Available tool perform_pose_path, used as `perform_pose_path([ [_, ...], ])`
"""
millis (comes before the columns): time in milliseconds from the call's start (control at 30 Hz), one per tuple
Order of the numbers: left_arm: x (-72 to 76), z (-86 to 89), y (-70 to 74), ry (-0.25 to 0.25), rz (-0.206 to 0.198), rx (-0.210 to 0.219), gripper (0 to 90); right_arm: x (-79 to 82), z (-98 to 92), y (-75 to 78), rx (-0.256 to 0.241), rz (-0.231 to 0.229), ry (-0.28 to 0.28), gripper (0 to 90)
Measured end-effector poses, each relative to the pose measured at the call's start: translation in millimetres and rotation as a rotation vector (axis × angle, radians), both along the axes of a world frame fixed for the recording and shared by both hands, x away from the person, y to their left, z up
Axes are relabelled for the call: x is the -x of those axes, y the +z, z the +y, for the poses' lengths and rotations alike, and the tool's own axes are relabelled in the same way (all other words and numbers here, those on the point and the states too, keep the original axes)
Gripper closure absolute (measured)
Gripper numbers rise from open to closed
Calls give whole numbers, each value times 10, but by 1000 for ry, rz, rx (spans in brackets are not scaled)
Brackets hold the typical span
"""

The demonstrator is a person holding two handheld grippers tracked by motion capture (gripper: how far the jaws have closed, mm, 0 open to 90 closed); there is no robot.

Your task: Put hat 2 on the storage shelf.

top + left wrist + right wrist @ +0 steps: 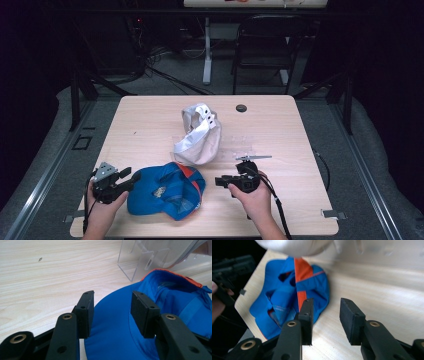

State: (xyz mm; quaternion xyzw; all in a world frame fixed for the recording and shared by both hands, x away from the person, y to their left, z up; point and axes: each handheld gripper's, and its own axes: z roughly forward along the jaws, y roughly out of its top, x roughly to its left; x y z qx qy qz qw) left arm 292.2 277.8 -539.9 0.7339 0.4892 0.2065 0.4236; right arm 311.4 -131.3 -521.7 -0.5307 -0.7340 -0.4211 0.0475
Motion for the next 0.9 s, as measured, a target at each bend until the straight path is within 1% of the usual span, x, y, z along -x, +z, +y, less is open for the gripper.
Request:
perform_pose_path([
  [33,9,6,1,0,4,-7,543,0,0,0,0,0,0,641],
  [67,22,12,-2,2,5,-12,543,-4,39,-55,21,12,29,638],
  [100,22,12,-2,2,5,-12,543,-4,39,-55,21,12,29,638],
  [133,26,15,-8,5,-2,-13,543,-3,70,-90,5,16,26,635],
  [200,40,29,-2,6,8,-21,541,-7,111,-140,-1,34,35,632],
  [233,41,31,-12,13,-4,-15,540,-10,134,-167,-9,43,36,632],
  [267,45,41,-9,9,3,-18,539,-14,149,-186,-9,53,51,631],
  [300,49,44,-10,14,0,-17,539,-11,177,-206,-17,59,55,629],
  [333,51,48,-13,16,-3,-15,538,-5,206,-220,-11,65,59,627],
  [367,52,53,-13,15,-2,-15,537,-2,238,-242,-18,70,68,626],
  [433,55,61,-12,15,1,-16,537,5,291,-275,-13,75,90,624],
  [467,56,62,-11,15,0,-16,536,10,322,-293,-21,77,94,624],
  [600,56,51,-12,13,-7,-18,537,7,402,-338,-19,90,115,627],
  [633,56,48,-12,12,-6,-18,537,-1,422,-357,-24,89,120,628],
  [767,55,43,-14,9,-7,-22,537,-27,483,-397,-51,110,139,630],
  [833,54,44,-17,9,-8,-20,537,-34,520,-419,-50,110,147,631],
  [867,53,45,-18,11,-10,-20,537,-40,529,-428,-41,111,158,632],
  [900,53,46,-18,10,-9,-19,537,-41,540,-440,-44,114,157,634],
])
